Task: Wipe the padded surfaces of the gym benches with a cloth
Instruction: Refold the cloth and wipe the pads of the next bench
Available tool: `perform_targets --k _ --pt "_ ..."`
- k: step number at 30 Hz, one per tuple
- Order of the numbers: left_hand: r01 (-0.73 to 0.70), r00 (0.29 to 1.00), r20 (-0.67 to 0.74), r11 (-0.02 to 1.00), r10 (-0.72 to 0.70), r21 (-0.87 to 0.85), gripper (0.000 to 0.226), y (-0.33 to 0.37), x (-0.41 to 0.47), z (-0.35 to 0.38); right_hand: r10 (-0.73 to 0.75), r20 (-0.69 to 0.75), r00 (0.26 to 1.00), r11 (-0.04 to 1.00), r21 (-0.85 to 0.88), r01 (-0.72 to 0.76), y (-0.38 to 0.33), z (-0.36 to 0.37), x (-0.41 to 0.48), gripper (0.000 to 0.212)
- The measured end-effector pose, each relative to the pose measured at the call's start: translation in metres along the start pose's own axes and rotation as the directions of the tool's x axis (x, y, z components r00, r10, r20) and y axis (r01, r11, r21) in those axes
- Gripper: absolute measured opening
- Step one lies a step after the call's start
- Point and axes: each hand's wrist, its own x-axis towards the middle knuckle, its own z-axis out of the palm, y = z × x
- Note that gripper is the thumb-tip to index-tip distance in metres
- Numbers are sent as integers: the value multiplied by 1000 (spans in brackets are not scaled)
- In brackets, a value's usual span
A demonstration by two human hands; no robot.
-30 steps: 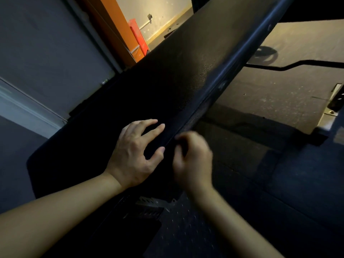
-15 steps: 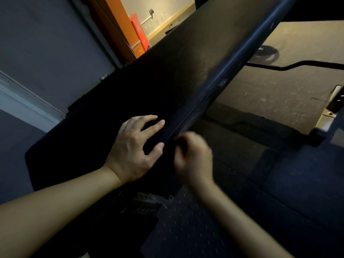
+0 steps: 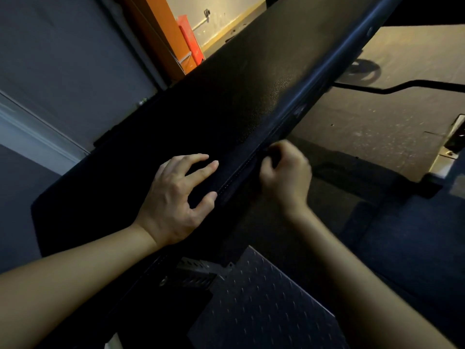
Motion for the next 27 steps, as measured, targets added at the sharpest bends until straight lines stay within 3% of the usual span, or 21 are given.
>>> perform_targets --k 3,8,12,16,20,25,27 --pt "3 1000 3 1000 -3 3 58 0 0 0 94 -54 994 992 90 -88 0 6 -2 11" --pt "-11 1000 -11 1000 11 7 58 0 0 1 -193 176 965 978 109 176 -26 4 -71 19" --pt "-2 1000 -5 1000 2 2 58 0 -1 1 -87 -7 996 996 -8 87 10 -10 26 12" --pt "2 1000 0 1000 -2 0 59 -2 -2 2 19 -80 997 1000 -2 -19 26 -18 72 11" --pt "8 1000 2 1000 -8 -2 60 -2 -1 3 29 -4 1000 997 78 -29 -1 -8 17 16" --pt "2 1000 -5 1000 -2 -21 62 -1 -1 -1 -160 164 973 985 90 146 -30 -10 -60 22" --pt "5 1000 0 1000 -5 -8 63 1 -1 -2 -127 117 985 991 55 121 -22 -13 -36 19"
